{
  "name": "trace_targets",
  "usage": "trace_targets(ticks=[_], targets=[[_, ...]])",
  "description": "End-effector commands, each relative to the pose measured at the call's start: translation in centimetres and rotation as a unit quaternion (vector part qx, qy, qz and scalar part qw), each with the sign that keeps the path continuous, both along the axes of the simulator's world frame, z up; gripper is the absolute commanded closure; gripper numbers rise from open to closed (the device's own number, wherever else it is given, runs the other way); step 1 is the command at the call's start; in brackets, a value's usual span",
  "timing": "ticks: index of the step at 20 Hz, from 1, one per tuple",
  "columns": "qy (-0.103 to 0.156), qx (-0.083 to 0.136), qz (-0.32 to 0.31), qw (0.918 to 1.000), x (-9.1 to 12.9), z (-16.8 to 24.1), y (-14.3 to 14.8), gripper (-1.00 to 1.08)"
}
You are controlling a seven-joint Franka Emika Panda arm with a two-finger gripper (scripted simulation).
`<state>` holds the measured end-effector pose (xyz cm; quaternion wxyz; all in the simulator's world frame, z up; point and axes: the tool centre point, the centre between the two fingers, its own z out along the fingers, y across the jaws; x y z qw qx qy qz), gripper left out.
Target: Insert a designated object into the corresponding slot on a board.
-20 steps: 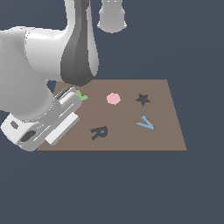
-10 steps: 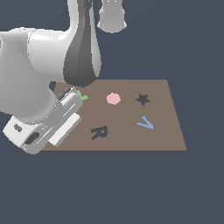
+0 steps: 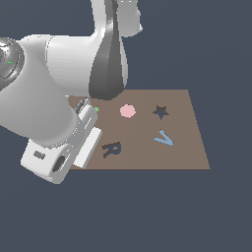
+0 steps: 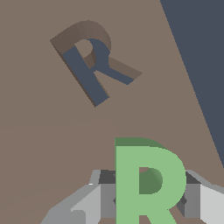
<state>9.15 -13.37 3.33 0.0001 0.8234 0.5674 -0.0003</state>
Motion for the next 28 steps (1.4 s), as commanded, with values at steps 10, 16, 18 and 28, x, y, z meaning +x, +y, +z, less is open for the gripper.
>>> trace_targets(ticks=[10, 16, 18, 28], targets=[[0.0, 0.0, 0.201, 0.9795, 0.7, 0.5, 6.2, 1.08], [0.0, 0.0, 0.265, 0.9643, 0.3, 0.6, 8.2, 1.08], [0.0, 0.0, 0.278, 0.9604, 0.2, 0.6, 8.6, 1.08], [0.0, 0.0, 0.293, 0.9561, -0.1, 0.7, 9.0, 1.08]])
